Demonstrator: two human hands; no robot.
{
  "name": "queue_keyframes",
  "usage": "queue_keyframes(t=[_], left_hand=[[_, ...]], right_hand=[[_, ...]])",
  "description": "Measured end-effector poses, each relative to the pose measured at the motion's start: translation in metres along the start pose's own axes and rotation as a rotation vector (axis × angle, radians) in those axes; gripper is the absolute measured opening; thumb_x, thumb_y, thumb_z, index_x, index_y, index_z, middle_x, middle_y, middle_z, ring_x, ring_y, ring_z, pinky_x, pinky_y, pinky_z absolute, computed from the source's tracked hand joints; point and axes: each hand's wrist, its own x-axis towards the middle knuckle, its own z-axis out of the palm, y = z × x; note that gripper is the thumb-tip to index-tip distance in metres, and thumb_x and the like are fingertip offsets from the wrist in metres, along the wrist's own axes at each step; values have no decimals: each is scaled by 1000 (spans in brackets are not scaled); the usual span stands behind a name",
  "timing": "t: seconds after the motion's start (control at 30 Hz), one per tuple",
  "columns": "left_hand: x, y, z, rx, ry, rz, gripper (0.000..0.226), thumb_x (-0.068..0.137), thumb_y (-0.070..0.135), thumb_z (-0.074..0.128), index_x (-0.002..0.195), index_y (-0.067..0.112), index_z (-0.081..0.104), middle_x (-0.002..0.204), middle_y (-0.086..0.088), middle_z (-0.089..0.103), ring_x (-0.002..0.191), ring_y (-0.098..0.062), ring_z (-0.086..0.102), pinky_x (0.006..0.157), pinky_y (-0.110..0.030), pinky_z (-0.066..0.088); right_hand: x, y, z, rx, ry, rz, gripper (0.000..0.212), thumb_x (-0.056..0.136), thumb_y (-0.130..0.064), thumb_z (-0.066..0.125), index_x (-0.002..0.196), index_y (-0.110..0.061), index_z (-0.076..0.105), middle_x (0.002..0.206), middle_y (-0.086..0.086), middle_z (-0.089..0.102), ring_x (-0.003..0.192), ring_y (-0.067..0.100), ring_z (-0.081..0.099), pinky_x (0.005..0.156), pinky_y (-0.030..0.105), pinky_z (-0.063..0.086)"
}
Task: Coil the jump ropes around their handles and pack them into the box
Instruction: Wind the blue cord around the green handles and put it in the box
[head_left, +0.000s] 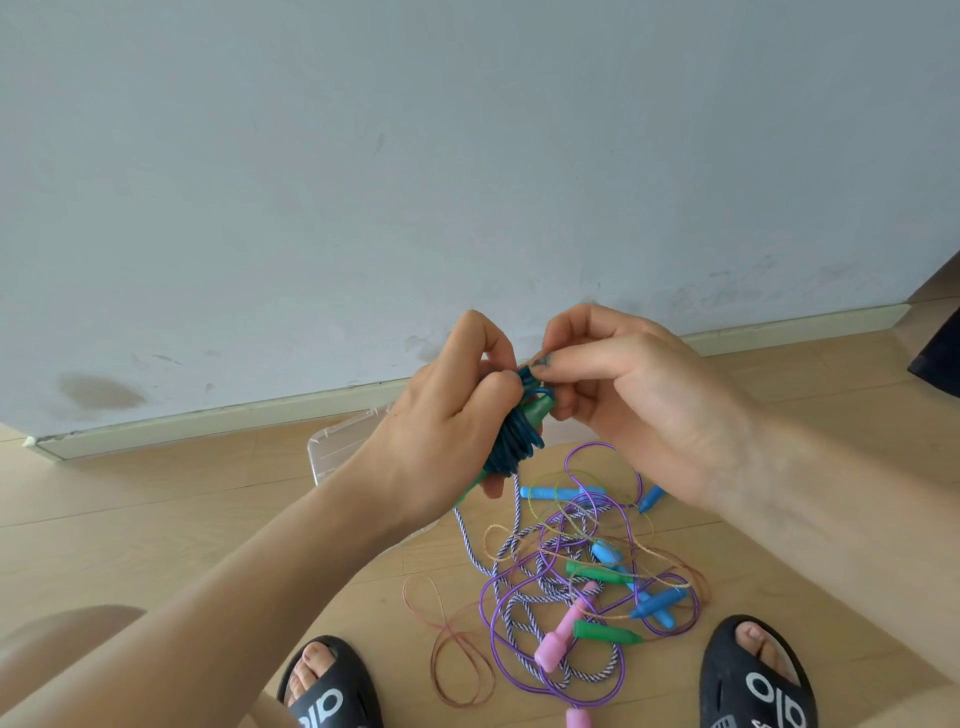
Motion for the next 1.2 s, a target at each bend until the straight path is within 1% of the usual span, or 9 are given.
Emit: queue_keyframes(t=[0.2, 0.37, 0.5, 0.6, 0.7, 0.8, 0.93, 1.1, 1.2], left_hand=[[-1, -4, -2, 51, -35, 103, 5, 99, 11, 37, 96, 15, 37, 66, -9, 59, 48, -30, 57, 53, -43, 47], [-3, -7, -3, 197, -37, 217, 5, 92, 20, 35, 94, 24, 35, 60, -2, 59, 49, -28, 56, 54, -46, 49], [-1, -11, -3, 346, 29, 256, 5, 95, 25, 32, 98, 29, 32, 65, 5, 62, 57, -27, 55, 58, -47, 48], [3, -11, -1, 488, 50, 260, 5, 97, 31, 31, 102, 30, 30, 65, 29, 61, 56, -17, 54, 58, -36, 46], [6, -14, 1, 454, 32, 241, 5, 100, 29, 34, 103, 29, 31, 60, 15, 61, 56, -17, 56, 60, -38, 48], [7, -15, 1, 401, 8, 221, 4, 103, 27, 35, 103, 28, 31, 64, 8, 61, 62, -24, 59, 62, -42, 50], [9, -19, 3, 385, -13, 225, 4, 104, 29, 34, 104, 27, 31, 64, 14, 60, 63, -21, 58, 63, -42, 50], [11, -18, 3, 321, -7, 228, 4, 104, 25, 33, 101, 27, 31, 73, 16, 63, 66, -21, 59, 66, -45, 50], [12, -12, 5, 181, 46, 186, 6, 104, 17, 34, 100, 22, 33, 76, -1, 60, 64, -28, 57, 65, -48, 49]], right_hand=[[4, -2, -6, 288, -116, 294, 20, 66, 0, 63, 79, -11, 53, 59, 2, 44, 53, 14, 40, 54, 24, 39], [3, 2, -8, 320, -144, 365, 14, 75, 2, 61, 69, -10, 58, 65, 3, 49, 56, 13, 46, 58, 24, 42], [-2, 2, -2, 154, -23, 229, 24, 85, -3, 64, 64, -14, 61, 71, 6, 58, 62, 16, 55, 61, 26, 48], [-2, 4, -2, -268, 137, -34, 15, 85, -7, 69, 77, -12, 58, 69, 7, 61, 62, 17, 56, 61, 36, 54], [-3, -2, 1, -502, 196, -189, 7, 84, -10, 68, 86, -12, 61, 76, 12, 69, 72, 31, 65, 76, 51, 57], [-4, -3, 1, -559, 180, -179, 8, 83, -12, 69, 86, -17, 64, 80, 7, 71, 80, 32, 68, 77, 52, 57], [-1, 0, -1, -647, 191, -177, 8, 82, -16, 70, 84, -23, 65, 78, 0, 71, 75, 23, 67, 74, 38, 54], [0, 2, -1, -471, 224, -164, 16, 80, -11, 72, 92, -20, 66, 82, 1, 73, 69, 8, 65, 60, 15, 48], [0, 6, 3, -436, 247, -264, 15, 81, -9, 70, 90, -20, 64, 79, -2, 71, 64, 4, 59, 57, 10, 43]])
